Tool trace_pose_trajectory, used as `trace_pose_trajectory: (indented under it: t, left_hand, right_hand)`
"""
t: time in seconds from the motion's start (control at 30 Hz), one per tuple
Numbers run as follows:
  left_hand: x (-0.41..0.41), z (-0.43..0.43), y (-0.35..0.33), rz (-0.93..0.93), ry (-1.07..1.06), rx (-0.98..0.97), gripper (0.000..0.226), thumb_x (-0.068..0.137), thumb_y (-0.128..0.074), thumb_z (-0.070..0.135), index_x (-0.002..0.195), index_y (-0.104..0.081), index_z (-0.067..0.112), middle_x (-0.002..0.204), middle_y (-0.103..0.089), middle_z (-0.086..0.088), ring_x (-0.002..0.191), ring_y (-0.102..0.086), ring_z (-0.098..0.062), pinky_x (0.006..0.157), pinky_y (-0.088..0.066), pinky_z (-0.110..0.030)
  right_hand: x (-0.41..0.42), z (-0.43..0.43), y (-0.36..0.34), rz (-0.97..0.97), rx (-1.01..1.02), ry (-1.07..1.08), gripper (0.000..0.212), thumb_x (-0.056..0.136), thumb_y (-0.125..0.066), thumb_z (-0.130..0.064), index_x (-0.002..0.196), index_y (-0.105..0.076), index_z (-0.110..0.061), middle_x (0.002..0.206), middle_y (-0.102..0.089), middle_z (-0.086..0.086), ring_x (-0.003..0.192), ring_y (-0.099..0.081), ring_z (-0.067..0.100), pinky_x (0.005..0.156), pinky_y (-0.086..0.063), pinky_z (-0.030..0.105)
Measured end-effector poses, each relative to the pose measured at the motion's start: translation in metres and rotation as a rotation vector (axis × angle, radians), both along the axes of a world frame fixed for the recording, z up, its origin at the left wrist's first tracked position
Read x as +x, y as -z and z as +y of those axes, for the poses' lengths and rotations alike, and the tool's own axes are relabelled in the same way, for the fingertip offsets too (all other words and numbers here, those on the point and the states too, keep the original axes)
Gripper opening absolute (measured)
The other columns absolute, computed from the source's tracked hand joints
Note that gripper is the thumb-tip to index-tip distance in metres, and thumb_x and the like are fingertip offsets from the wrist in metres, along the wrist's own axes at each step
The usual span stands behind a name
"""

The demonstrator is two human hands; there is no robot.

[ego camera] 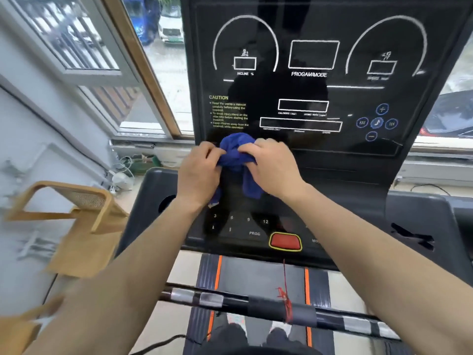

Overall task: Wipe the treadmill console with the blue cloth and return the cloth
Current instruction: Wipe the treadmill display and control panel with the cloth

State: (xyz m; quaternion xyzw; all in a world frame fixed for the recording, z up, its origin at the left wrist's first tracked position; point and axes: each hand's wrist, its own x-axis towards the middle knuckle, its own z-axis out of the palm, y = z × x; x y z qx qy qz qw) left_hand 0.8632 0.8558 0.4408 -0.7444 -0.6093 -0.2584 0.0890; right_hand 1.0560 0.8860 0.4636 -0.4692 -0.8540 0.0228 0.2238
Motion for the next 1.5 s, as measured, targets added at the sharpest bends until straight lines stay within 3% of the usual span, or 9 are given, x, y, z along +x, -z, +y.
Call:
trace_pose_trajectory:
  t: [0.1,0.23,0.3,0.4,0.53,0.7,1.0,1.23,1.5]
  left_hand:
    - [-0.023,-0.027,-0.016,-0.187,-0.099,0.029,0.034,0.081,-0.065,0.004,0.114,-0.069,0.009,0.115,-0.064,-0.011,0.101,-0.061,-0.033,0.071,-0.053,-0.042]
    - [-0.030,-0.052,0.005,-0.257,-0.079,-0.214,0.045,0.083,-0.064,0.010,0.128,-0.062,0.015,0.135,-0.054,-0.003,0.119,-0.055,-0.024,0.086,-0.055,-0.041]
    - [-0.030,-0.066,0.031,-0.199,-0.047,-0.430,0.035,0.087,-0.065,0.026,0.120,-0.070,0.016,0.140,-0.053,0.000,0.126,-0.051,-0.019,0.095,-0.052,-0.040]
    - [-0.029,-0.086,0.061,-0.304,-0.052,-0.522,0.030,0.094,-0.057,0.036,0.105,-0.078,0.018,0.136,-0.061,0.007,0.125,-0.053,-0.012,0.099,-0.048,-0.035]
    - [-0.023,-0.092,0.070,-0.289,-0.176,-0.397,0.022,0.095,-0.054,0.032,0.091,-0.072,0.020,0.107,-0.068,0.009,0.102,-0.062,-0.016,0.080,-0.052,-0.036]
    - [-0.022,-0.111,0.083,-0.147,-0.151,-0.299,0.020,0.092,-0.052,0.034,0.088,-0.065,0.019,0.089,-0.062,0.003,0.078,-0.063,-0.022,0.059,-0.053,-0.041]
    - [-0.010,-0.066,0.094,-0.241,-0.133,-0.205,0.009,0.093,-0.063,0.012,0.098,-0.070,0.009,0.096,-0.066,-0.007,0.080,-0.060,-0.029,0.074,-0.051,-0.042]
    - [-0.008,-0.110,0.091,-0.193,0.078,-0.276,0.012,0.084,-0.062,0.027,0.080,-0.068,0.017,0.080,-0.061,0.002,0.062,-0.061,-0.022,0.052,-0.049,-0.035]
    - [0.010,-0.061,0.094,-0.106,-0.068,-0.221,0.016,0.093,-0.057,0.020,0.087,-0.069,0.010,0.087,-0.063,-0.008,0.069,-0.062,-0.028,0.059,-0.051,-0.039]
  right_hand:
    - [-0.024,-0.011,-0.013,0.214,-0.037,-0.061,0.036,0.085,-0.060,-0.009,0.117,-0.072,-0.020,0.106,-0.064,0.006,0.091,-0.060,0.031,0.074,-0.051,0.038]
    - [-0.050,-0.026,0.010,0.002,0.114,-0.082,0.043,0.076,-0.066,-0.003,0.117,-0.072,-0.014,0.121,-0.064,0.013,0.095,-0.059,0.037,0.075,-0.052,0.044]
    - [-0.053,-0.037,0.034,-0.125,-0.073,-0.128,0.055,0.080,-0.064,-0.007,0.135,-0.060,-0.010,0.146,-0.051,0.015,0.124,-0.051,0.039,0.096,-0.048,0.048]
    - [-0.045,-0.057,0.073,-0.261,-0.432,-0.231,0.068,0.095,-0.050,-0.019,0.158,-0.024,-0.015,0.167,-0.012,0.007,0.153,-0.014,0.024,0.122,-0.017,0.038]
    - [-0.042,-0.079,0.101,-0.321,-0.436,-0.248,0.071,0.099,-0.040,-0.042,0.160,-0.013,-0.017,0.168,0.000,0.004,0.155,0.000,0.022,0.125,-0.005,0.043]
    - [-0.042,-0.117,0.112,-0.292,-0.380,-0.198,0.076,0.090,-0.042,-0.048,0.158,-0.025,-0.019,0.166,-0.017,0.003,0.153,-0.014,0.024,0.123,-0.011,0.044]
    - [-0.036,-0.059,0.104,-0.371,-0.339,-0.202,0.071,0.098,-0.023,-0.055,0.160,-0.016,-0.020,0.168,-0.006,-0.003,0.154,-0.003,0.018,0.125,-0.008,0.042]
    - [-0.022,-0.150,0.117,-0.298,-0.396,-0.051,0.080,0.093,-0.033,-0.063,0.157,-0.028,-0.015,0.166,-0.019,0.003,0.153,-0.014,0.026,0.122,-0.016,0.046]
    - [-0.030,-0.091,0.110,-0.277,-0.430,0.008,0.076,0.097,-0.032,-0.055,0.160,-0.012,-0.018,0.168,-0.001,-0.002,0.155,0.004,0.019,0.125,-0.007,0.045]
